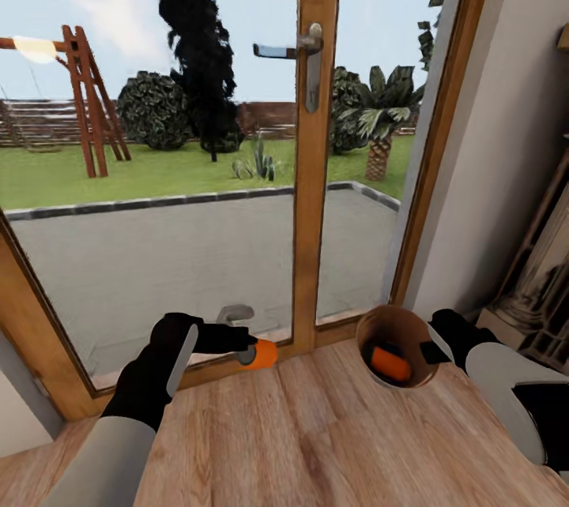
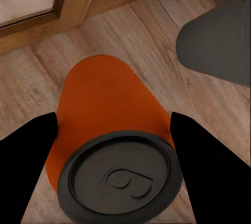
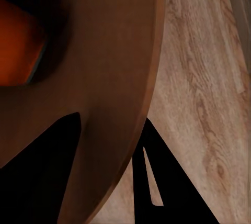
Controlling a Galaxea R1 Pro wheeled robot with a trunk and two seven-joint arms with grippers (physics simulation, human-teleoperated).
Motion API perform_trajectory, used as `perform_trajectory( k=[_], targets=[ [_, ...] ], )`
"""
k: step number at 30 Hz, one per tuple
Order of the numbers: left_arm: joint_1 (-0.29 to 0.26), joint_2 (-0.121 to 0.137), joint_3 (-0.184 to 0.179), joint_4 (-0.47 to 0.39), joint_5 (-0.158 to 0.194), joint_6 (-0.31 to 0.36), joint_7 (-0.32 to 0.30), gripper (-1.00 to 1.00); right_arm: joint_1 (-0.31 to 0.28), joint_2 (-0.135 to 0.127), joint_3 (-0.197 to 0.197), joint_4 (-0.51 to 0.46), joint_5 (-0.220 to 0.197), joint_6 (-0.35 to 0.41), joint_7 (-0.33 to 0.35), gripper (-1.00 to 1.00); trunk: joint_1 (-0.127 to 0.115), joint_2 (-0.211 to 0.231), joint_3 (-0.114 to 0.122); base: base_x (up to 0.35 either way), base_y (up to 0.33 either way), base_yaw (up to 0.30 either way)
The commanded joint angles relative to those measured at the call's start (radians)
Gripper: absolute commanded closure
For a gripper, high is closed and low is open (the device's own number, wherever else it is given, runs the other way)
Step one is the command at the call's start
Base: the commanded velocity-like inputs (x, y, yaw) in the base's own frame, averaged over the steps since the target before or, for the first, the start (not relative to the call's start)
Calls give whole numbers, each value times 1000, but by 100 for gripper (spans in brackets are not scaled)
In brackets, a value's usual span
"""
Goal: Put the three can of soda from the living room inside the tash can in the kitchen.
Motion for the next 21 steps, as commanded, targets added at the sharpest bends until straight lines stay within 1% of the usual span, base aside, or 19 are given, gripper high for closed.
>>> perform_trajectory(
  k=[1,3,4,8,10,11,12,14,18,21],
  targets=[
    [4,0,-8,-13,-7,0,-25,100,0,2,-7,1,-2,-2,0,100,-4,7,3,0,0,0],
    [15,1,-16,-34,-7,0,-58,100,1,4,-7,3,-2,-3,-1,100,-8,14,6,0,0,0],
    [25,2,-25,-60,-8,0,-83,100,3,7,-7,4,-2,-3,-2,100,-8,14,6,0,0,0],
    [35,5,-32,-88,-8,0,-120,100,6,15,-7,9,-1,-4,-3,100,-8,14,6,0,0,0],
    [39,6,-34,-109,-9,0,-178,100,7,23,-6,23,0,-5,-3,100,-8,14,6,0,0,0],
    [41,7,-36,-119,-10,0,-225,100,8,32,-6,29,1,-5,-3,100,-8,14,6,0,0,0],
    [41,8,-36,-122,-10,0,-250,100,8,40,-6,32,1,-5,-4,100,-8,14,6,0,0,0],
    [42,8,-37,-127,-11,0,-281,100,14,60,-6,41,2,-6,-5,100,-8,14,6,0,0,0],
    [42,8,-37,-128,-11,0,-291,100,22,80,-5,46,2,-40,-7,100,-8,14,6,0,0,0],
    [43,8,-38,-136,-11,0,-296,100,26,108,-4,58,2,-67,-11,100,-8,14,6,0,0,0]
  ],
)
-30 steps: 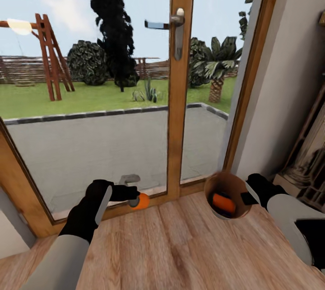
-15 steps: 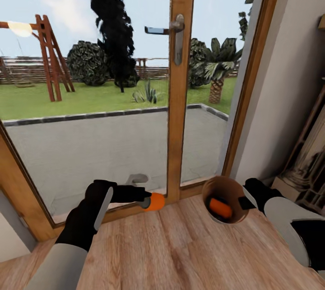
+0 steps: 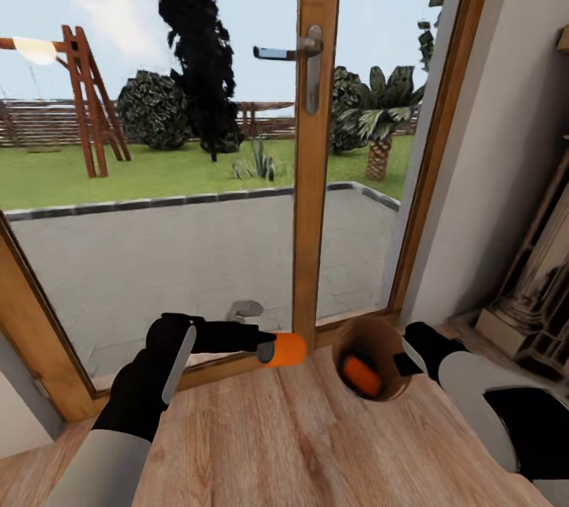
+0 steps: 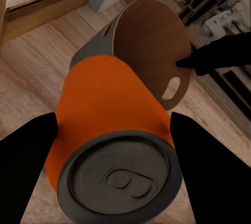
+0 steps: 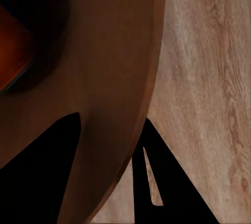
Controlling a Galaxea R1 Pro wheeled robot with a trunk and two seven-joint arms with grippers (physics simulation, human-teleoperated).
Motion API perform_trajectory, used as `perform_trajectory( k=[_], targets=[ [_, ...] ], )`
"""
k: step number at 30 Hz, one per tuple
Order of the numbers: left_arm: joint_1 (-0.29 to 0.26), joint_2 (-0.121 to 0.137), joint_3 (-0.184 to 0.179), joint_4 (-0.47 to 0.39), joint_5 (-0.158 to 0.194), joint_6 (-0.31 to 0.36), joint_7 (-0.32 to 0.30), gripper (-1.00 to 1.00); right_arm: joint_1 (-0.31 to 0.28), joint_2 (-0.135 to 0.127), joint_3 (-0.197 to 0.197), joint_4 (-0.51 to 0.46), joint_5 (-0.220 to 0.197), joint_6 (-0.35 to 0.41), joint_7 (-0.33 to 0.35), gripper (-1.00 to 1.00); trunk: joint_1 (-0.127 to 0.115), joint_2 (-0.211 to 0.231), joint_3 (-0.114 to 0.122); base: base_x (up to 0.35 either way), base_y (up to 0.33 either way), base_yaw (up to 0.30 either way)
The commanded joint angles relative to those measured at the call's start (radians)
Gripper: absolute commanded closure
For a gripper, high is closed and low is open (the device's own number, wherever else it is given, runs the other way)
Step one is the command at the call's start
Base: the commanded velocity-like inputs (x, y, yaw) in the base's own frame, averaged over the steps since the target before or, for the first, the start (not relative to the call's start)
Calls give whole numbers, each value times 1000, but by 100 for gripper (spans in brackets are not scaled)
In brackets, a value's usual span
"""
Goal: Put the three can of soda from the living room inside the tash can in the kitchen.
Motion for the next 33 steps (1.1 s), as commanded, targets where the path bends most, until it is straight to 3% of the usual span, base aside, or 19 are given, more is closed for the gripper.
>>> perform_trajectory(
  k=[1,22,33],
  targets=[
    [0,0,0,-1,-1,0,-1,100,-1,7,-18,1,2,-3,-4,100,0,0,0,0,0,0],
    [4,-1,-20,-7,-1,0,-4,100,37,174,-16,14,3,-17,-146,100,0,0,0,0,0,0],
    [4,-1,-21,-1,-1,0,-5,100,39,211,-14,13,3,-17,-157,100,0,0,0,0,0,0]
  ],
)
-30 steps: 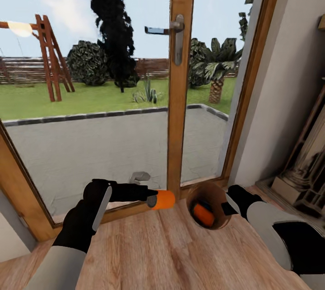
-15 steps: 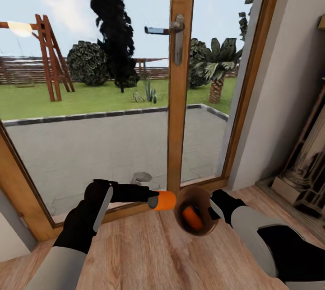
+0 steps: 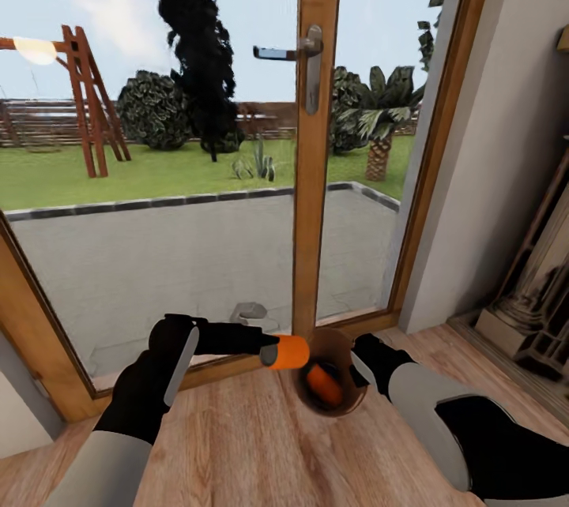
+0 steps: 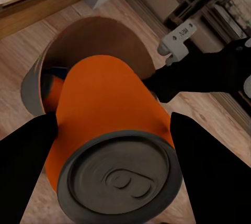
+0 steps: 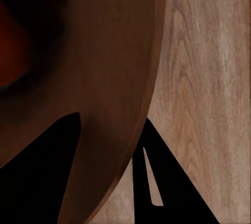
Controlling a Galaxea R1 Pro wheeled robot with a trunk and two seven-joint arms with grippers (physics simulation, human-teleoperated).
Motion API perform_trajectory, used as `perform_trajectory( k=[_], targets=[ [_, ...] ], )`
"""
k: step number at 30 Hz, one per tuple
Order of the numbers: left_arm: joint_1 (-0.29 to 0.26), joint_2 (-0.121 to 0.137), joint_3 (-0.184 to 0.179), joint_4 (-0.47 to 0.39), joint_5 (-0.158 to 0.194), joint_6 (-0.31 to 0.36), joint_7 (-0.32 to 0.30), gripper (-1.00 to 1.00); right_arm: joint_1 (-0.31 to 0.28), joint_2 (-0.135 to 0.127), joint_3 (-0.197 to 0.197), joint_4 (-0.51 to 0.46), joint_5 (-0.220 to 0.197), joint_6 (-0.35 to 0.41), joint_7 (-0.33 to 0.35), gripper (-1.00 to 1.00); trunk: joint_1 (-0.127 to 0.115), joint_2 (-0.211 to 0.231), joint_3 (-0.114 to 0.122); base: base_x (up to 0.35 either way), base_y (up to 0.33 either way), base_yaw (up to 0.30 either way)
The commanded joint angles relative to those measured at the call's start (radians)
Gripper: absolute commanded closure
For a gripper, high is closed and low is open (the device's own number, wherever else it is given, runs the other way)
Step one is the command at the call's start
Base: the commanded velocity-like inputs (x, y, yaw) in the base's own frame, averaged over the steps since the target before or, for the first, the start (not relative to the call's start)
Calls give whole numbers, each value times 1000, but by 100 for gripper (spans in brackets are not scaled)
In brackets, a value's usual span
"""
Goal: Put the three can of soda from the living room inside the tash can in the kitchen.
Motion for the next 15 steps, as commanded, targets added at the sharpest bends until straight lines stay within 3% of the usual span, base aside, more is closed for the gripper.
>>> perform_trajectory(
  k=[1,9,15],
  targets=[
    [0,-1,0,3,0,0,0,100,0,11,-6,-2,3,0,-2,100,0,0,0,0,0,0],
    [7,-3,-10,14,-3,0,1,100,0,40,1,-1,1,1,-45,100,0,0,0,0,0,0],
    [14,-8,-30,56,-6,0,8,100,0,46,1,0,1,1,-48,100,0,0,0,0,0,0]
  ],
)
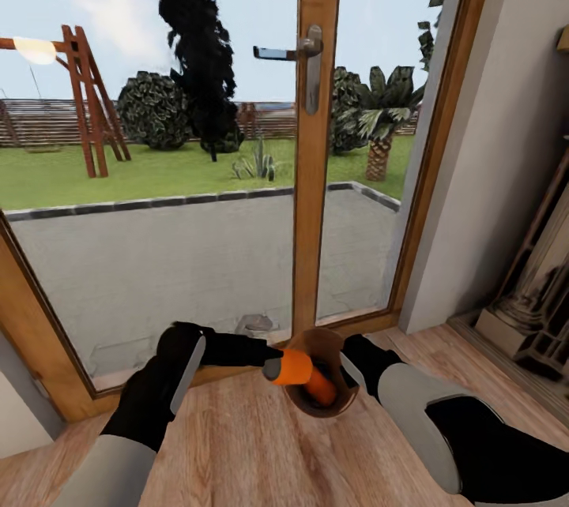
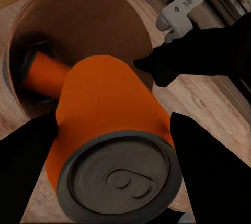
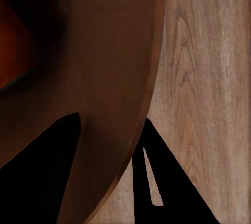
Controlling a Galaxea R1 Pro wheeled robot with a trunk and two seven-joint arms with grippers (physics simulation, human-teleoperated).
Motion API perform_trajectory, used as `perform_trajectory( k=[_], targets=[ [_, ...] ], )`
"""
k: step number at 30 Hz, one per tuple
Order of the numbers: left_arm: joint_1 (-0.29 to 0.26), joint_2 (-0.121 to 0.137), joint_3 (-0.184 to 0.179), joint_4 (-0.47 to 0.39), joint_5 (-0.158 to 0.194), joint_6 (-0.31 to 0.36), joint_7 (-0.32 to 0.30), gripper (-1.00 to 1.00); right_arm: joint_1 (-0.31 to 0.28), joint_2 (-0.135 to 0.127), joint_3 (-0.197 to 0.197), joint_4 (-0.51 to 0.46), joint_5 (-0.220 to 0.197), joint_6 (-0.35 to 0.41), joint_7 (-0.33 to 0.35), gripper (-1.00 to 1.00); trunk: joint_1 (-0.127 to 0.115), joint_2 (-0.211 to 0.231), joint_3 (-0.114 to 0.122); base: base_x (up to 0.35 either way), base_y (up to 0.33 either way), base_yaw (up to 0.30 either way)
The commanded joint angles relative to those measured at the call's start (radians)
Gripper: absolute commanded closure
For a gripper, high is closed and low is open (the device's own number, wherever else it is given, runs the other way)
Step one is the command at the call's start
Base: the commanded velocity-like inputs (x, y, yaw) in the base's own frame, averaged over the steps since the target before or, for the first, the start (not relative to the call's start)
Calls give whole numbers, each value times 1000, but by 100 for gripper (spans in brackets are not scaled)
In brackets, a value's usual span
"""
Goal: Put the three can of soda from the living room inside the tash can in the kitchen.
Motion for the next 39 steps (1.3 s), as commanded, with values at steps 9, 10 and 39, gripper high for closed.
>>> perform_trajectory(
  k=[9,10,39],
  targets=[
    [0,-4,-35,76,-1,0,5,100,-1,1,-4,1,3,0,0,100,0,0,0,0,0,0],
    [0,-4,-36,77,-1,0,5,100,-1,1,-4,2,3,0,0,100,0,0,0,0,0,0],
    [-3,-27,-46,82,14,-19,4,100,11,1,-3,6,3,0,1,100,0,0,0,0,0,0]
  ],
)
